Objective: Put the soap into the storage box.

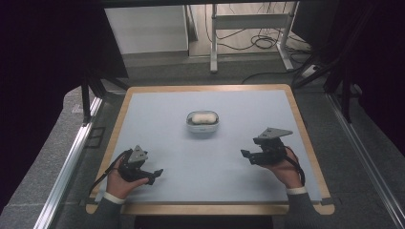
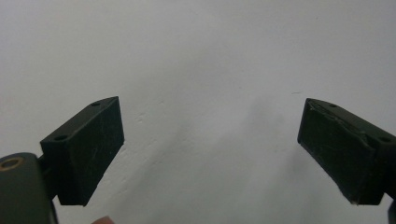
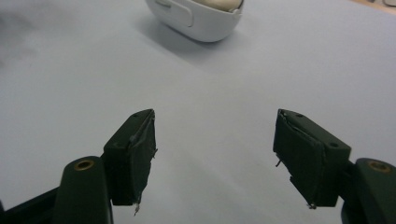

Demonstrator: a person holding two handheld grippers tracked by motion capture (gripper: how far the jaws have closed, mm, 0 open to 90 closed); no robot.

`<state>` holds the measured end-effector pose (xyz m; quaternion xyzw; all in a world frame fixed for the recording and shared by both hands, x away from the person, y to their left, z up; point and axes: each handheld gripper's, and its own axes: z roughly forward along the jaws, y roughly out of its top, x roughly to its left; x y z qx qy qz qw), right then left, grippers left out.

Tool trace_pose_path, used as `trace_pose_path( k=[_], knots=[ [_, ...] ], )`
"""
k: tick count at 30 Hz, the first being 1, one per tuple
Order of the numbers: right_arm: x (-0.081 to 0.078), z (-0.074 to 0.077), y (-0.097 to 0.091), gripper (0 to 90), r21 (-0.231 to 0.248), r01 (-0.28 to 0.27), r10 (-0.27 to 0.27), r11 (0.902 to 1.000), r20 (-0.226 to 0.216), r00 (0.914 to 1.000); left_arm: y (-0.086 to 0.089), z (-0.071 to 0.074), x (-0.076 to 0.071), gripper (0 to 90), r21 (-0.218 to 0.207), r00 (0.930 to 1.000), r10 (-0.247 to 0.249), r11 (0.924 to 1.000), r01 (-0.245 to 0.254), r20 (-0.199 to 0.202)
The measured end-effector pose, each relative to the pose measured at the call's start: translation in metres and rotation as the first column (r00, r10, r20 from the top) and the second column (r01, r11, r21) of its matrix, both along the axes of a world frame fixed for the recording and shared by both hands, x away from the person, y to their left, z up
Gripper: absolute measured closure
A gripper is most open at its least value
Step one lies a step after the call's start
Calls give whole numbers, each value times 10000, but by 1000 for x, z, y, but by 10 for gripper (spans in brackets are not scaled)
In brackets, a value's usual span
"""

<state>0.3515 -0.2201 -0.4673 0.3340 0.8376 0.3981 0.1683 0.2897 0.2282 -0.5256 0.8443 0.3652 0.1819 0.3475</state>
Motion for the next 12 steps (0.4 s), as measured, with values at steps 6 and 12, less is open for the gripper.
trace_pose_path(
  k=[6, 12],
  knots=[
    [-1, -1, 2, 298, 111, -71, 70, 9999, 58, 10000, 0, 0, 0, 76, 36, 10000, -4, 10000, 4, 40],
    [2, -9, 3, 263, -2, 87, -87, 10000, -33, 10000, 1, 0, -1, 76, 18, 10000, -23, 10000, 23, 78]
  ],
)
